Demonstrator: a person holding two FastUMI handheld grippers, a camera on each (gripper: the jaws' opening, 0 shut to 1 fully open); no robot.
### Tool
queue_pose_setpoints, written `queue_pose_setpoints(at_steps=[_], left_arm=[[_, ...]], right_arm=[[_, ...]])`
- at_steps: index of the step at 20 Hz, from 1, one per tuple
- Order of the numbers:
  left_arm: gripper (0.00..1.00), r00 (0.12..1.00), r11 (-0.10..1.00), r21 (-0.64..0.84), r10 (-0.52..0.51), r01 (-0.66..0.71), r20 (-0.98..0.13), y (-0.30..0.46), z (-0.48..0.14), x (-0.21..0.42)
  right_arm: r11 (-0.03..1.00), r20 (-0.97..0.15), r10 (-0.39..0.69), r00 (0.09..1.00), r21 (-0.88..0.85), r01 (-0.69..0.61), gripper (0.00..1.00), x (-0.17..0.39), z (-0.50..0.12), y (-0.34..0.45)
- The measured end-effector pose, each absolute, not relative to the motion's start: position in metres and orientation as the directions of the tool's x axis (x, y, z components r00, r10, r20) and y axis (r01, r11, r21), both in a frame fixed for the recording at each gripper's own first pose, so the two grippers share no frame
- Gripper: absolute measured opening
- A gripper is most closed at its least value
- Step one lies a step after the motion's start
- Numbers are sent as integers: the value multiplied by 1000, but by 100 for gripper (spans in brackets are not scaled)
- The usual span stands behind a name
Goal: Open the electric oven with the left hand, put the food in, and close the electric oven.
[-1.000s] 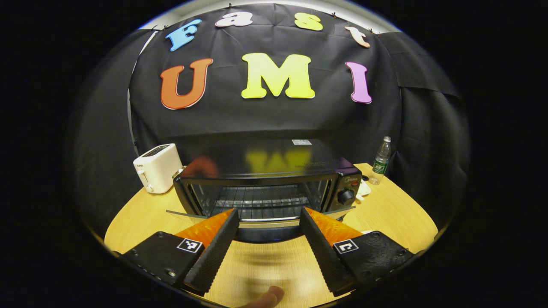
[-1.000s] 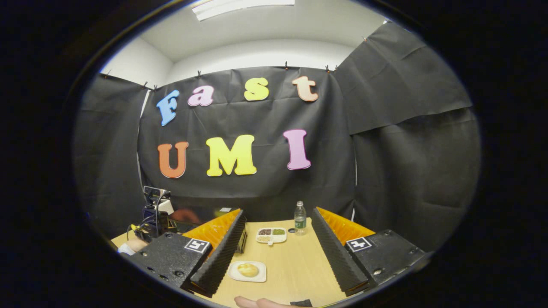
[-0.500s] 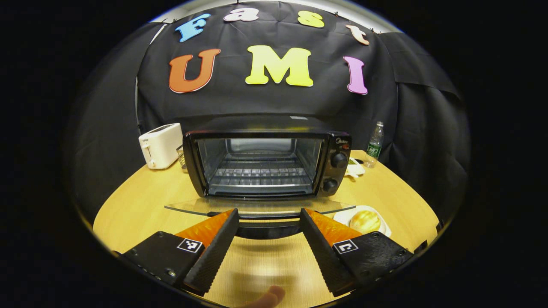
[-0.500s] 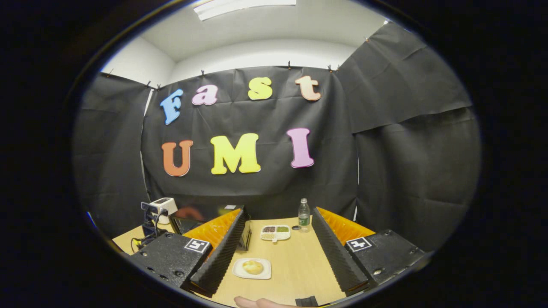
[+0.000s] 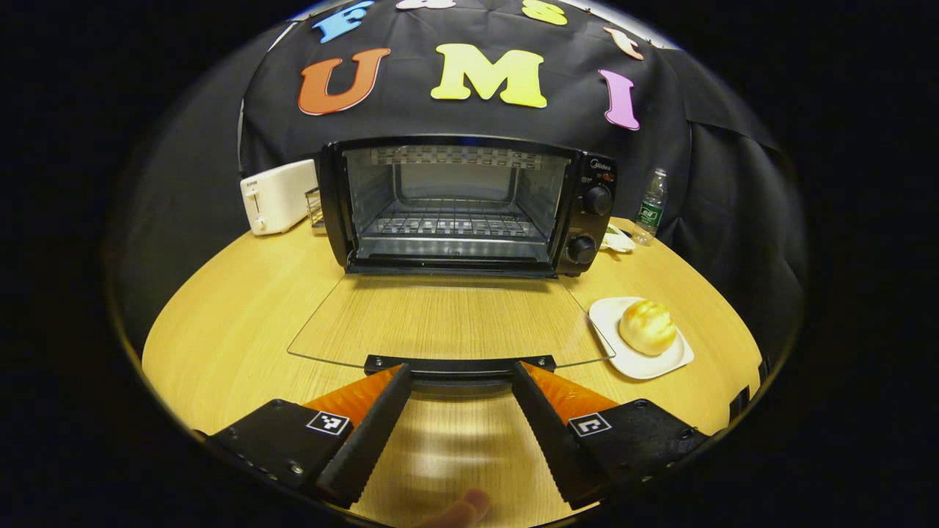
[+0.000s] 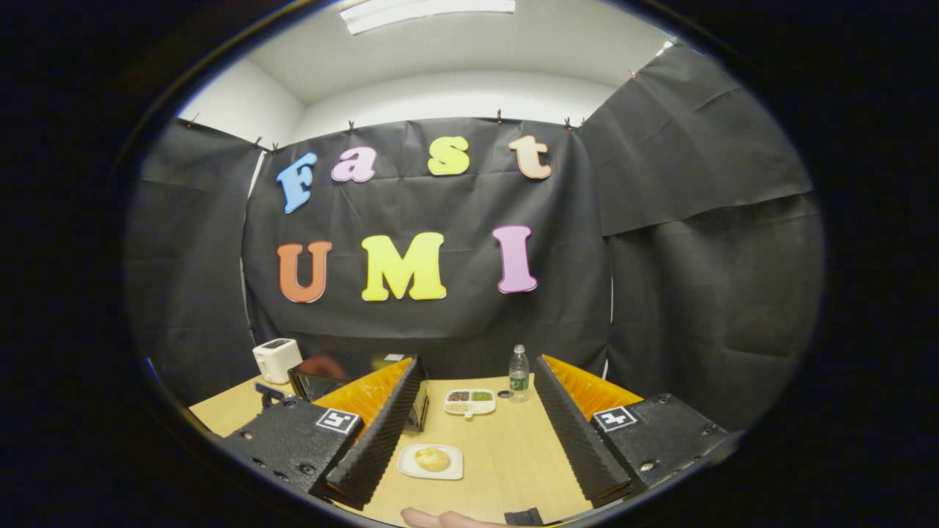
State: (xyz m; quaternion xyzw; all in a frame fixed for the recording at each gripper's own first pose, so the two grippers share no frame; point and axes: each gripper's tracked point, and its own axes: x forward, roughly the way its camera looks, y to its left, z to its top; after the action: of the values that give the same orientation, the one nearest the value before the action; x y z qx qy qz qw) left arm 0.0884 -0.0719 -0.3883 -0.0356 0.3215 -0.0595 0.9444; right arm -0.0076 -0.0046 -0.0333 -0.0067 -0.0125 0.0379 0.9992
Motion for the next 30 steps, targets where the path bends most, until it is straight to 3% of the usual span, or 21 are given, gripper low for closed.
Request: queue_pose_setpoints(at_steps=[3,4,7,8,10,11,12,18,20,24,25,26,28,30], left_arm=[[93,793,990,-99,-136,96,-594,-72,-389,88],[93,794,990,-106,-136,91,-593,-72,-389,89],[93,806,990,-116,-137,85,-575,-68,-374,89],[93,819,988,-124,-142,87,-555,-66,-362,89],[93,848,987,-140,-143,82,-510,-58,-330,86],[93,867,986,-145,-141,80,-478,-54,-311,86],[93,885,987,-145,-132,73,-447,-48,-290,85],[92,972,988,-137,-101,73,-210,-27,-162,59],[92,985,991,-110,-87,71,-147,-21,-126,44],[92,994,992,-85,-93,88,-59,-25,-78,15],[92,994,993,-80,-95,90,-49,-24,-73,9],[92,995,993,-71,-93,90,-44,-23,-68,3],[92,995,994,-51,-93,93,-16,-24,-54,-6],[92,995,995,-32,-99,99,2,-27,-46,-16]], right_arm=[[997,43,70,997,-23,-69,94,-11,-26,-5],[997,48,68,997,-26,-67,100,-12,-24,-4],[997,47,78,996,-16,-77,100,-15,-24,1],[997,44,79,996,-15,-78,94,-15,-25,1],[997,40,78,996,-14,-78,95,-13,-28,1],[997,36,81,996,-9,-80,100,-12,-30,2],[997,33,82,996,-6,-82,95,-12,-31,3],[995,4,100,995,-14,-100,100,2,-55,14],[994,-12,111,994,-10,-111,95,11,-71,19],[989,-69,148,987,6,-148,95,39,-116,38],[988,-88,153,984,4,-153,100,48,-130,43],[988,-102,157,982,1,-158,95,57,-146,47],[985,-145,166,975,-20,-171,100,79,-184,59],[983,-208,173,963,-32,-183,95,98,-228,68]])
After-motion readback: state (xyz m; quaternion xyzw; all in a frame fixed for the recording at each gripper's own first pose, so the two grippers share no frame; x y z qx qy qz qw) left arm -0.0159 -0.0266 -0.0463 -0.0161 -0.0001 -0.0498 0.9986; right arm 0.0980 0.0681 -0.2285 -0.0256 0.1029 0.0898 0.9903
